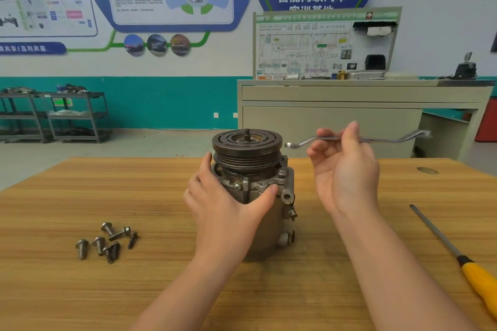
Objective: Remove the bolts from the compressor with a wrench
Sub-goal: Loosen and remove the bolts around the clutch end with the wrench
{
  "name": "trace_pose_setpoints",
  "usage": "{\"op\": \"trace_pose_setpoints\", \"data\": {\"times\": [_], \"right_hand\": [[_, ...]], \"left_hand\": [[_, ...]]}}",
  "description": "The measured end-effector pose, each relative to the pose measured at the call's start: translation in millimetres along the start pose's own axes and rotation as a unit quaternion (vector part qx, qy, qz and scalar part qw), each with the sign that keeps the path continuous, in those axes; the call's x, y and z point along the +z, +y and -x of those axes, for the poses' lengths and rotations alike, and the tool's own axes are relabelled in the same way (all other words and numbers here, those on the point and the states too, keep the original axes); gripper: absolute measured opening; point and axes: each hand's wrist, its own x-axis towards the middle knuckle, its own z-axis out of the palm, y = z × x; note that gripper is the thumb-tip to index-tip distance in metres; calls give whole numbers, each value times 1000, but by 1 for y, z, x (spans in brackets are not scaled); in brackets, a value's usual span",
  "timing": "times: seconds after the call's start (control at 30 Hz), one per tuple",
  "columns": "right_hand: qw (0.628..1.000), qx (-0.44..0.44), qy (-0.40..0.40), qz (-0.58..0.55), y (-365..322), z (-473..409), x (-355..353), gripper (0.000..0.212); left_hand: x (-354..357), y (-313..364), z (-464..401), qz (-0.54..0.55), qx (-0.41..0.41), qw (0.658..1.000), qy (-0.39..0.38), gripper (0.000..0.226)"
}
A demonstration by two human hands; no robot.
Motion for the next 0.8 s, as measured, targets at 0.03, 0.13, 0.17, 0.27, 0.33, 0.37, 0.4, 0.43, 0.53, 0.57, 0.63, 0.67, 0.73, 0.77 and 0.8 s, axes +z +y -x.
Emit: {"op": "trace_pose_setpoints", "data": {"times": [0.03,0.13,0.17,0.27,0.33,0.37,0.4,0.43,0.53,0.57,0.63,0.67,0.73,0.77,0.8], "right_hand": [[999,-34,-4,29,-2,2,1,20],[983,-124,-18,136,-1,14,1,15],[975,-149,-24,164,1,18,1,14],[948,-208,-50,234,7,28,1,13],[932,-244,-62,262,10,32,1,12],[922,-266,-65,274,11,34,1,11],[910,-290,-71,286,13,37,0,10],[896,-318,-80,299,15,39,-1,10],[821,-417,-110,373,25,47,-3,17],[798,-441,-105,398,30,50,-3,22],[778,-463,-76,419,37,56,-1,24],[778,-461,-61,422,39,58,1,24],[781,-457,-40,424,40,59,4,25],[776,-461,-36,428,40,59,6,25],[766,-470,-36,437,39,59,7,26]], "left_hand": [[0,0,0,0,0,1000,-1,119],[0,-1,0,-1,1,1000,0,119],[0,-1,0,-2,0,1000,0,119],[0,0,0,-3,0,1000,1,118],[0,0,0,-6,0,1000,0,118],[0,0,0,-8,1,1000,-1,118],[0,-1,0,-10,1,1000,-1,118],[0,-1,0,-12,2,1000,-1,118],[1,0,0,-10,5,1000,4,118],[1,0,0,-6,4,1000,5,119],[1,0,0,5,0,1000,4,119],[1,-1,0,8,-2,1000,3,119],[1,-2,0,9,-2,1000,1,119],[1,-2,0,9,0,1000,0,119],[1,-2,0,9,2,1000,0,119]]}}
